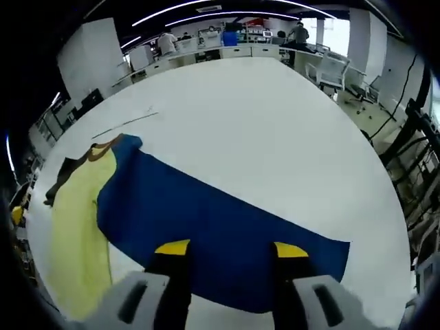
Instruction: Fold the garment on the visible template until the final outline fits inside the template.
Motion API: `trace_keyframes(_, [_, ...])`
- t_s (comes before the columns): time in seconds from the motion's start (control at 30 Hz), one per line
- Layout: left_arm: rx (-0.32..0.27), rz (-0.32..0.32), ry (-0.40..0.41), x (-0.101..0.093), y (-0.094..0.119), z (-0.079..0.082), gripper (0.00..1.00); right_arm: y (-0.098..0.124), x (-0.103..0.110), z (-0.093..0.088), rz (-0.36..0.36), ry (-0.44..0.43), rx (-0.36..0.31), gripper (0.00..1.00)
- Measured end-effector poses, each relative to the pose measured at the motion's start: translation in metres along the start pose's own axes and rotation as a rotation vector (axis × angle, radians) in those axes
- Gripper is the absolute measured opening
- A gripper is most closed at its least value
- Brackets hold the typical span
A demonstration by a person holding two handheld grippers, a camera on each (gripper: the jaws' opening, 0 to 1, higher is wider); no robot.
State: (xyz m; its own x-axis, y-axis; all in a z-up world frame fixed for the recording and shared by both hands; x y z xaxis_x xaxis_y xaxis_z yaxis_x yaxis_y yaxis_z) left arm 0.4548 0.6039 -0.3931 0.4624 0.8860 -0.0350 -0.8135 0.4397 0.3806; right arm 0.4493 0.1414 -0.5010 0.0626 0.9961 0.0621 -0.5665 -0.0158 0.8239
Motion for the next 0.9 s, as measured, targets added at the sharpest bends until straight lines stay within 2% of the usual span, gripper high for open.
trace_keyframes(0.07, [0.013, 0.007, -0.008, 0.001, 0.001, -0.001, 0.93, -0.001, 0.001, 0.0, -0.001, 0.027, 0.002, 0.41])
trace_keyframes(0.17, [0.015, 0.008, -0.019, 0.001, 0.003, -0.001, 0.93, -0.001, -0.006, -0.002, -0.072, 0.095, -0.006, 0.34])
trace_keyframes(0.2, [0.014, 0.01, -0.018, 0.001, 0.004, -0.001, 0.93, -0.001, -0.001, -0.002, -0.045, 0.045, -0.018, 0.33])
trace_keyframes(0.3, [0.016, 0.023, -0.041, 0.002, 0.007, -0.001, 0.91, -0.002, -0.003, -0.001, -0.057, 0.053, -0.043, 0.29])
trace_keyframes(0.37, [0.032, 0.03, -0.058, 0.003, 0.007, -0.004, 0.91, -0.002, -0.004, -0.001, -0.059, 0.06, -0.054, 0.2])
trace_keyframes(0.43, [0.039, 0.029, -0.062, 0.003, 0.008, -0.006, 0.9, -0.002, -0.005, -0.001, -0.057, 0.082, -0.056, 0.05])
trace_keyframes(0.47, [0.04, 0.028, -0.058, 0.003, 0.009, -0.006, 0.89, -0.002, -0.006, -0.001, -0.061, 0.097, -0.055, 0.0])
trace_keyframes(0.63, [0.041, 0.031, -0.056, 0.004, 0.01, -0.007, 0.9, -0.005, -0.015, 0.004, -0.038, 0.078, -0.055, 0.0])
trace_keyframes(0.67, [0.042, 0.031, -0.055, 0.004, 0.009, -0.007, 0.9, -0.005, -0.017, 0.005, -0.036, 0.056, -0.057, 0.0])
trace_keyframes(0.9, [0.037, 0.024, -0.055, 0.003, 0.008, -0.007, 0.9, -0.009, -0.034, 0.017, -0.042, 0.048, -0.074, 0.0])
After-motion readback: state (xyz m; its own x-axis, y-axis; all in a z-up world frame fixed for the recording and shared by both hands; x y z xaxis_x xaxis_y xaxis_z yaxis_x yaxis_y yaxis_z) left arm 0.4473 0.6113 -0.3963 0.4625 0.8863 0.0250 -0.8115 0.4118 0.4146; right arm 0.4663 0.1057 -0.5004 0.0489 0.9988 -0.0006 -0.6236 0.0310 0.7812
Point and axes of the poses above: the point that each gripper's makers call its tool centre point, and the gripper's own axes: y roughly backward along the fingers, x roughly to its left, z roughly out of its top, the point moved 4 cm from there along y, roughly backward along the fingers, and after that the axes turned 1 degree about -z, right-handed, at the moved point
